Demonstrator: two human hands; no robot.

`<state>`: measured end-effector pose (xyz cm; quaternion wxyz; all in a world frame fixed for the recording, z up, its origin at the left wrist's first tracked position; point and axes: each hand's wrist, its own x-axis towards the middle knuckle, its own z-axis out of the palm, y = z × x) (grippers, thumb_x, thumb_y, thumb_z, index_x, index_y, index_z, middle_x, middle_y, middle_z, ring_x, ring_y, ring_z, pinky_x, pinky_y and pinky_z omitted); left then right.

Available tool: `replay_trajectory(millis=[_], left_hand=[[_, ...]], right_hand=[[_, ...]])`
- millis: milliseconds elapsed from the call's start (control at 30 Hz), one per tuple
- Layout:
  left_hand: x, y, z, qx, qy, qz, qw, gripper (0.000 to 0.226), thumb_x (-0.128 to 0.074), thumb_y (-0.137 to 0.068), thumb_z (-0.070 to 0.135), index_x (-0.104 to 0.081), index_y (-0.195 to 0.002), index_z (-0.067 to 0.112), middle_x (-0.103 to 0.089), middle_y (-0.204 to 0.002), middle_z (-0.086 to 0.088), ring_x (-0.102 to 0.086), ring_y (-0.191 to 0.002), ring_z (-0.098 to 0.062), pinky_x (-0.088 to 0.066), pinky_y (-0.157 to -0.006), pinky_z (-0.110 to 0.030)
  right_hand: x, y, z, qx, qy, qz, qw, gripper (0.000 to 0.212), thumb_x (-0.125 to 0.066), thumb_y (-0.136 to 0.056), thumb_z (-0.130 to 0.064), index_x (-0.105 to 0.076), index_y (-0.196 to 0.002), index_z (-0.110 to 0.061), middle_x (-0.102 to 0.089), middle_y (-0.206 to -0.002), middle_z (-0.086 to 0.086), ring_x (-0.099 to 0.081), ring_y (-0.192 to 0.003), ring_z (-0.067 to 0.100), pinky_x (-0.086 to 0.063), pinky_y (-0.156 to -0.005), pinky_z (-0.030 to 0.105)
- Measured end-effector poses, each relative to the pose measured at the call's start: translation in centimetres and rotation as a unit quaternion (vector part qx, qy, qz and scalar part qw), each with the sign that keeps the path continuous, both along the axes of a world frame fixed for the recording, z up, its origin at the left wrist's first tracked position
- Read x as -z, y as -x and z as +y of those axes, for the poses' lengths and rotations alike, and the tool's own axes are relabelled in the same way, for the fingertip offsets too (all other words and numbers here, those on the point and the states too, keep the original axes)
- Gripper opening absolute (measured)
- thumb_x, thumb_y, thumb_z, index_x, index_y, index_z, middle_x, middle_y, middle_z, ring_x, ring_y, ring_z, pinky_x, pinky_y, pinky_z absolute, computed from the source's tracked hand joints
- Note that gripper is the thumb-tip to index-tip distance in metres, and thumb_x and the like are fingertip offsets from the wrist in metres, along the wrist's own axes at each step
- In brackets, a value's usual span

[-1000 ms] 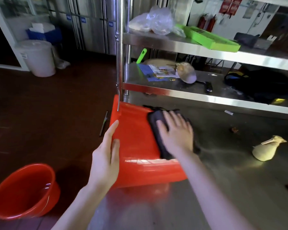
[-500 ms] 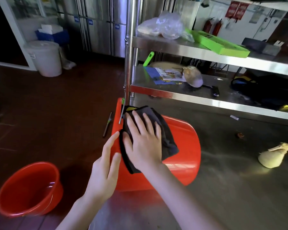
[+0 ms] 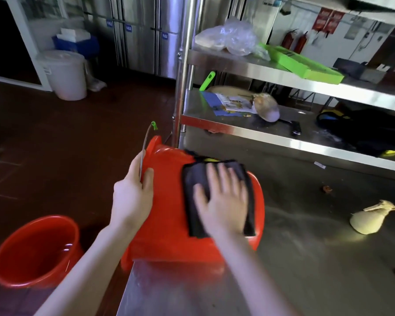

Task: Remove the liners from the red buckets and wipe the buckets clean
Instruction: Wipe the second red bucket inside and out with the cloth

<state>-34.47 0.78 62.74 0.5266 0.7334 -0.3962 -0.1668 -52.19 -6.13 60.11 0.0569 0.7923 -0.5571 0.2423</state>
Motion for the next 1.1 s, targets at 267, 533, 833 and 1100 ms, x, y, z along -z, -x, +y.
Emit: replay_trajectory(millis=[267, 533, 833, 1100], left_hand=[[2.2, 1.3, 2.8, 0.012, 0.033, -0.027, 0.999, 0.045, -0.039, -0.099, 0.038, -0.03, -0.135, 0.063, -0.058, -0.05, 0.008, -0.051, -0.035, -0.008, -0.042, -0.041, -0.027], [2.3, 0.9, 3.0, 0.012, 0.04, -0.025, 0.999, 0.046, -0.041, -0.099, 0.034, -0.032, -0.14, 0.054, -0.067, -0.069, 0.007, -0.062, -0.054, -0.003, -0.049, -0.055, -0.028], [3.8, 1.7, 5.6, 0.051, 0.085, -0.034, 0.994, 0.047, -0.035, -0.095, 0.044, -0.029, -0.14, 0.06, -0.053, -0.054, 0.0, -0.048, -0.043, -0.012, -0.047, -0.049, -0.035], [5.1, 1.3, 7.7, 0.051, 0.076, -0.014, 0.996, 0.046, -0.036, -0.096, 0.043, -0.03, -0.138, 0.061, -0.064, -0.063, 0.01, -0.055, -0.045, -0.009, -0.045, -0.046, -0.018]], right_hand=[[-3.5, 1.5, -4.6, 0.08, -0.219, 0.031, 0.972, 0.056, -0.02, -0.098, -0.054, -0.026, -0.151, -0.037, -0.022, -0.16, -0.012, -0.016, -0.148, 0.019, -0.014, -0.118, 0.049], [-2.8, -7.6, 2.7, -0.166, -0.036, 0.075, 0.983, 0.058, -0.027, -0.093, -0.052, -0.039, -0.147, -0.031, -0.033, -0.157, -0.007, -0.027, -0.145, 0.022, -0.021, -0.116, 0.048], [-3.9, 5.6, -6.3, 0.125, -0.296, 0.001, 0.947, 0.054, -0.021, -0.096, -0.055, -0.04, -0.143, -0.035, -0.036, -0.155, -0.004, -0.034, -0.14, 0.026, -0.027, -0.112, 0.048], [-4.3, -6.7, -1.0, -0.105, -0.118, 0.076, 0.985, 0.057, -0.026, -0.095, -0.054, -0.034, -0.148, -0.033, -0.031, -0.156, -0.014, -0.029, -0.144, 0.015, -0.023, -0.114, 0.044]])
